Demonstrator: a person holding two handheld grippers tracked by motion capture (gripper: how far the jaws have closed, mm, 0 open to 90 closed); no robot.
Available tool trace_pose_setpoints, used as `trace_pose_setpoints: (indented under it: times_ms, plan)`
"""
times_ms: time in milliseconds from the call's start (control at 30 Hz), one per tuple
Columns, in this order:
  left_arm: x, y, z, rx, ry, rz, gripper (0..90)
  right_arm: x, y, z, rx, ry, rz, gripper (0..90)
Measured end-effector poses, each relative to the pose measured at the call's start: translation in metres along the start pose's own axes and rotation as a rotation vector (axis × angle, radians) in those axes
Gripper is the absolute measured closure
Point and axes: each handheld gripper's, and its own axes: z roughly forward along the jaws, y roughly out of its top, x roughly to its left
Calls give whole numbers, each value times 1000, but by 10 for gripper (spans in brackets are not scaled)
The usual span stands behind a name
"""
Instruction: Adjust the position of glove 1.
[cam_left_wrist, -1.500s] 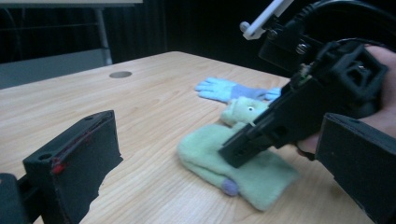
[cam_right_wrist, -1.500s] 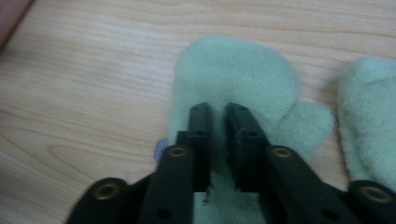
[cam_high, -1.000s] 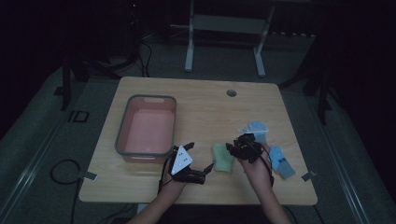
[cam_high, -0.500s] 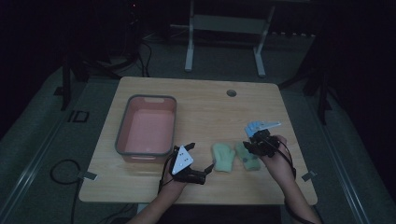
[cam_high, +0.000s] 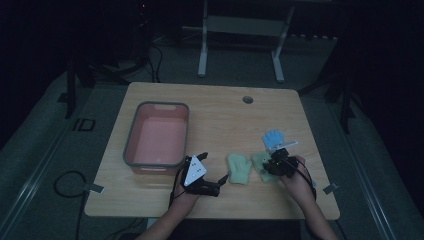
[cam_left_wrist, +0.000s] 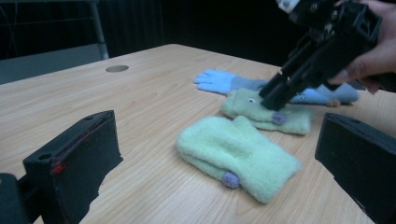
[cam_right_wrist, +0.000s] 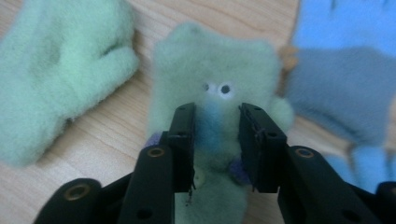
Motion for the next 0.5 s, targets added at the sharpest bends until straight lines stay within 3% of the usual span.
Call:
trace_pose_setpoints:
  times_ms: [233,500]
  plan:
    - [1,-1,1,0,4,-14,1,1,-3,4,-9,-7,15,698]
    - [1,-1,0,-3,7,-5,1,9,-6,2,-34,-53,60,855]
